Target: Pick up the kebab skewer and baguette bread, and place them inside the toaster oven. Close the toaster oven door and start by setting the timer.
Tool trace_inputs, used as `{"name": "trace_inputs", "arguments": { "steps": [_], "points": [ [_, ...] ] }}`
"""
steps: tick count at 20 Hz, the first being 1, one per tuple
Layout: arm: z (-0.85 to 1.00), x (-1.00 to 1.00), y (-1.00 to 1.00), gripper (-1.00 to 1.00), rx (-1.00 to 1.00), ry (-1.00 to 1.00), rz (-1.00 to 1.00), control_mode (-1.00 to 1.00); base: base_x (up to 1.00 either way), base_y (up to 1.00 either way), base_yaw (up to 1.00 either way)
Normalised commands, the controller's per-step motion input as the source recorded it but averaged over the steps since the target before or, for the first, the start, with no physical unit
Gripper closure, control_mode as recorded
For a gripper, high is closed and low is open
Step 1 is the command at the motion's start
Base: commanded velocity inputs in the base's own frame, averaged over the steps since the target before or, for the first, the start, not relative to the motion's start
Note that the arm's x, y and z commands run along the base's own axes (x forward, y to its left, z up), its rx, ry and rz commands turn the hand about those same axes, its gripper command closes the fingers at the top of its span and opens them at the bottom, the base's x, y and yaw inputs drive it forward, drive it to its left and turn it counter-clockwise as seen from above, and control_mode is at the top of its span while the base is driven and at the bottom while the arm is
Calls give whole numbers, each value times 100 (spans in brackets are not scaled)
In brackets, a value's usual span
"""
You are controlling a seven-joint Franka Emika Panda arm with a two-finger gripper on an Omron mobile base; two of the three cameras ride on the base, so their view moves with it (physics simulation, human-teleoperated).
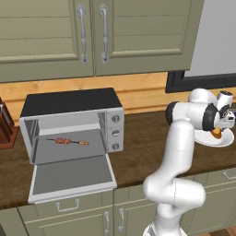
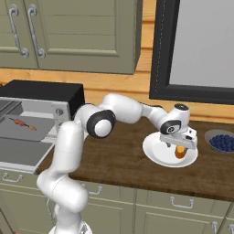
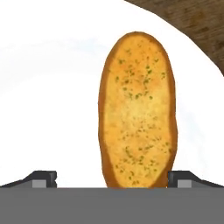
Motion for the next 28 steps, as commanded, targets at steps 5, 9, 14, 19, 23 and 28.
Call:
{"name": "trace_inputs", "arguments": {
  "steps": [5, 9, 14, 19, 23, 28],
  "points": [
    [-10, 19, -16, -100, 0, -1, 3, -100, 0, 0, 0],
    [-13, 16, -10, -100, -1, -2, 1, -100, 0, 0, 0],
    [-5, 9, -15, -100, -2, -6, 0, -100, 0, 0, 0],
    [-2, 0, -4, -100, -5, -8, 0, -100, 0, 0, 0],
    [-28, 0, 0, -100, -6, -2, 0, -100, 0, 0, 0],
    [-42, 0, 2, -100, -6, 0, 0, -100, 0, 0, 0]
  ]
}}
